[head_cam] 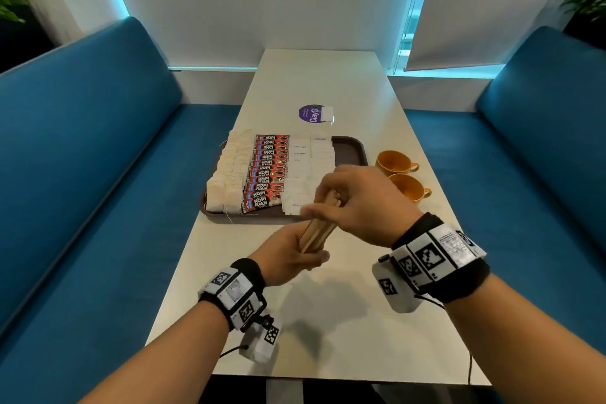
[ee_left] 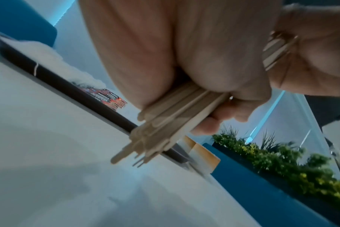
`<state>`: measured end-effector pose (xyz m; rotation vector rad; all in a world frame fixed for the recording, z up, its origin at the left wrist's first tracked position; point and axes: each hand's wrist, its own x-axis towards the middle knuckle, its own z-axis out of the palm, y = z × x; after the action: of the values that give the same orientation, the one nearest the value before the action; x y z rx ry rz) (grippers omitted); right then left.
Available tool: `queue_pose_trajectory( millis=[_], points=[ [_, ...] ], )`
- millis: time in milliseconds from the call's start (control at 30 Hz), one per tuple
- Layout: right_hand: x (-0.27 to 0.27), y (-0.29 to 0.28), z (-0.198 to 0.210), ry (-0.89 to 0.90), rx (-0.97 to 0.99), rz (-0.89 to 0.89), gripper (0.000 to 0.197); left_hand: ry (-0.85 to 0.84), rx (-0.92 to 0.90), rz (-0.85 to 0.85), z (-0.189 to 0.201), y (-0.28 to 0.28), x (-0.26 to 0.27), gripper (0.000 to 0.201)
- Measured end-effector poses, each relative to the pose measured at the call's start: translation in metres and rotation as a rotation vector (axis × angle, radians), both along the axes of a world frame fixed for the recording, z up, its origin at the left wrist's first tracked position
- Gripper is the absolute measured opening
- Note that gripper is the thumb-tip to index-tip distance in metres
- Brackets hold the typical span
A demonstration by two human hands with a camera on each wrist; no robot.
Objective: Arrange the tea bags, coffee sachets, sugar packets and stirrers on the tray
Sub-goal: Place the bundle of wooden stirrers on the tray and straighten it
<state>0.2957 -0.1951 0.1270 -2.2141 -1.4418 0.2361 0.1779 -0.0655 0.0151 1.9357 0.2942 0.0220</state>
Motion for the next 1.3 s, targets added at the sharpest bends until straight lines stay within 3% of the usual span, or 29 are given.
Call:
queue_pose_trajectory(
  millis=[100,167,233,333,400,533,700,800,900,1033,1233,1300],
  points=[
    [-0.012,0.010,-0.009,0.080,0.235,0.072,0.027,-0.081,-0.116,0.004,-0.005,-0.003,0.003,0.025],
    [-0.022,0.018,-0.022,0.133,0.313,0.115,0.025,-0.080,-0.216,0.009,-0.009,-0.006,0.002,0.014],
    [-0.029,0.024,-0.038,0.167,0.323,0.129,0.027,-0.061,-0.100,0.009,-0.014,-0.005,0.002,0.020],
    [-0.035,0.026,-0.060,0.208,0.268,0.107,0.029,0.081,0.311,-0.068,-0.025,0.003,-0.001,0.045],
    [-0.036,0.025,-0.064,0.247,0.270,0.083,0.033,0.191,0.306,-0.067,-0.031,0.007,-0.002,0.055],
    [-0.034,0.030,-0.062,0.324,0.389,0.047,0.035,0.236,0.157,-0.022,-0.034,0.011,0.003,0.043],
    [-0.035,0.033,-0.066,0.443,0.400,-0.011,0.032,0.286,0.373,-0.114,-0.030,0.006,0.005,0.048],
    [-0.036,0.034,-0.063,0.538,0.489,-0.100,0.046,0.212,0.214,-0.126,-0.026,0.007,0.004,0.046],
    [-0.028,0.033,-0.048,0.554,0.590,-0.151,0.053,0.124,0.032,-0.065,-0.017,0.004,0.005,0.029],
    [-0.018,0.032,-0.025,0.580,0.670,-0.140,0.053,0.049,-0.162,-0.013,-0.002,-0.001,0.006,0.019],
    [-0.014,0.028,-0.008,0.687,0.745,-0.063,0.044,0.078,-0.213,0.052,-0.001,0.000,0.014,0.037],
    [-0.007,0.028,-0.013,0.756,0.797,-0.044,0.054,0.064,-0.234,0.083,0.000,0.004,0.017,0.037]
  ],
)
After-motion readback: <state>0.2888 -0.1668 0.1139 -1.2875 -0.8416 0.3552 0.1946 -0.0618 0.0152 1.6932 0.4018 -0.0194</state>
